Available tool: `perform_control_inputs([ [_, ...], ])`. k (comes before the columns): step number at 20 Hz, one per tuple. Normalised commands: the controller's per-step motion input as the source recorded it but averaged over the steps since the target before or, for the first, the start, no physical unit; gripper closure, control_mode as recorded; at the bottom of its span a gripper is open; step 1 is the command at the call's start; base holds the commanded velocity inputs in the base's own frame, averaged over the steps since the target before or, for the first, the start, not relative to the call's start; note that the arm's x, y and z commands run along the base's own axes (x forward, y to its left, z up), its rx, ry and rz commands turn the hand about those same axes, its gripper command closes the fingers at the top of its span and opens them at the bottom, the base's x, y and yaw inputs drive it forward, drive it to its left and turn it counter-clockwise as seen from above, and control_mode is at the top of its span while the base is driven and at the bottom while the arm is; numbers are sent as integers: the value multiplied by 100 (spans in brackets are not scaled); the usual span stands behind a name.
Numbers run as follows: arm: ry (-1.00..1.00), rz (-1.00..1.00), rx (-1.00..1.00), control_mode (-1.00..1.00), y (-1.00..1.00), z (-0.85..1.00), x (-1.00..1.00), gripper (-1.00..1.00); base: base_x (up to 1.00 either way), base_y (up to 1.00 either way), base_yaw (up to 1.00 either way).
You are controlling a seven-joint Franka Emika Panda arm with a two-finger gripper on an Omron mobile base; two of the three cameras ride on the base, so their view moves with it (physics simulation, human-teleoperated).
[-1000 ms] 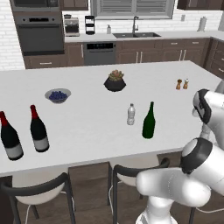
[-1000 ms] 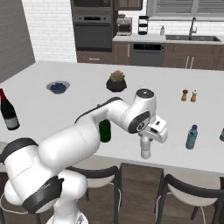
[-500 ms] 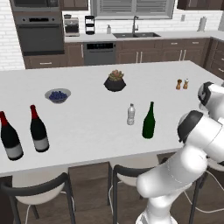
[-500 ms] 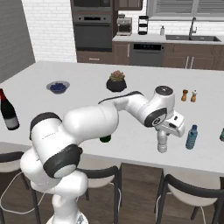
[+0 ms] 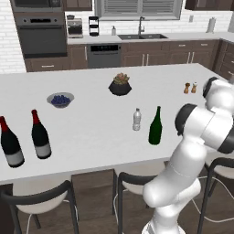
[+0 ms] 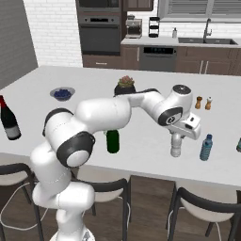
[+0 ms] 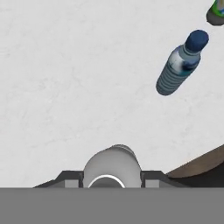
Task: Move the plastic bottles in the middle to the plastics group, and the glass bottles in the middle to the glass group.
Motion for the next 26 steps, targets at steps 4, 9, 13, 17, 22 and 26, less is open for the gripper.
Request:
perform_control_inputs([
  [4,0,-1,0,-100,-7,-13,29,100,0,0,0],
  [9,0,-4,0,-100,-18,-19,7,100,0,0,0],
  [13,-1,-5,0,-100,-14,-4,0,100,0,0,0],
  [17,0,-6,0,-100,-9,0,9,100,0,0,0],
  [22,-1,-6,0,-100,-13,-22,16,100,0,0,0],
  [26,0,-5,0,-100,-12,-48,16,100,0,0,0],
])
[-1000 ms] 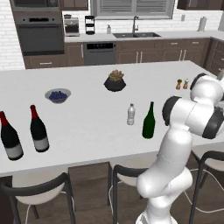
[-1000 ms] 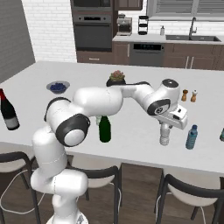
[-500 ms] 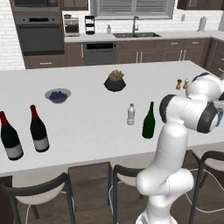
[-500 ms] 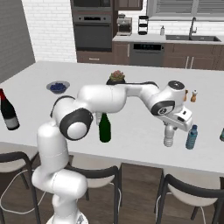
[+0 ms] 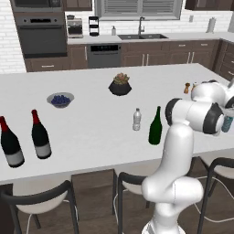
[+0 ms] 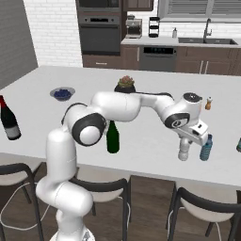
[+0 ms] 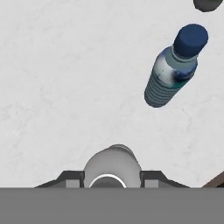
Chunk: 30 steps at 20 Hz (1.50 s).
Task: Move the plastic bottles in the middle to the plastics group, and the glass bottles in the middle to the glass group.
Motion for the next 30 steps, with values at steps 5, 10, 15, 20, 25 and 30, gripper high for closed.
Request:
perform_control_inputs([
  [5,0,-5,0,-100,-6,-28,5,100,0,0,0],
  [10,-2,-1,-2,-100,0,-10,5,100,0,0,0],
  [15,-4,0,-7,-100,0,-7,18,100,0,0,0],
  [20,-5,-1,-6,-100,-8,0,13,100,0,0,0],
  [25,-1,-1,0,-100,-23,0,0,100,0,0,0],
  [30,0,0,0,-100,-19,-2,1,100,0,0,0],
])
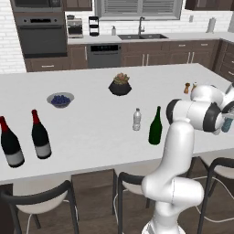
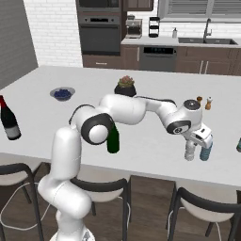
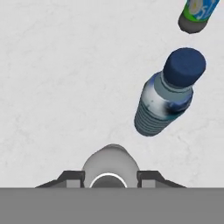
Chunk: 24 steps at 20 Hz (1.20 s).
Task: Move the plastic bottles in the middle to the plastics group, and the glass bottles in the middle to the glass group.
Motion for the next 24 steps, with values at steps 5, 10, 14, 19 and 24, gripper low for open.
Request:
perform_control_inputs([
  [5,0,0,0,-100,-3,-13,0,100,0,0,0],
  [10,8,0,0,-100,2,-11,0,100,0,0,0],
  [14,5,0,0,-100,0,-8,0,100,0,0,0],
  [19,0,0,0,-100,0,-2,0,100,0,0,0],
  [24,0,0,0,-100,0,-1,0,-100,0,0,0],
])
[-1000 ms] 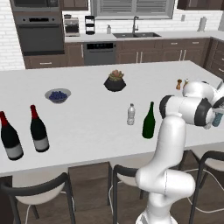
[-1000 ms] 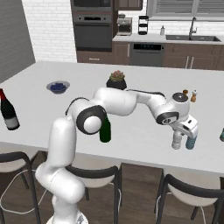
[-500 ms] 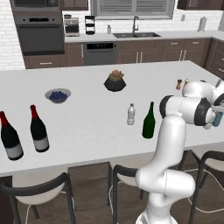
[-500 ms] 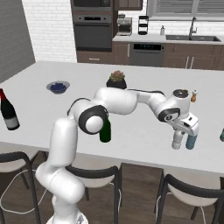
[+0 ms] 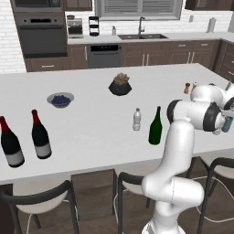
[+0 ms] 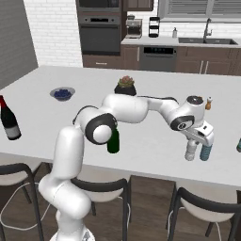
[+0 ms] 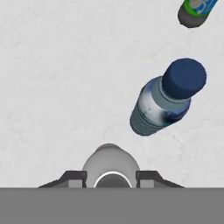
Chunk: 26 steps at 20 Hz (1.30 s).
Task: Move the plastic bottles in the middle to the plastics group, and the glass bottles in the middle to the glass group.
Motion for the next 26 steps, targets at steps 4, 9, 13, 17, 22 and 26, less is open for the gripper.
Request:
perform_control_inputs([
  [4,0,0,0,-100,0,0,0,-100,0,0,0],
  [9,0,0,0,-100,0,0,0,-100,0,0,0],
  [13,0,0,0,-100,0,1,0,-100,0,0,0],
  [17,-6,0,0,-100,18,38,-31,-100,0,0,0],
  [22,-14,1,-3,-100,69,58,-62,-100,0,0,0],
  [26,-12,8,-3,-100,89,43,-42,-100,0,0,0],
])
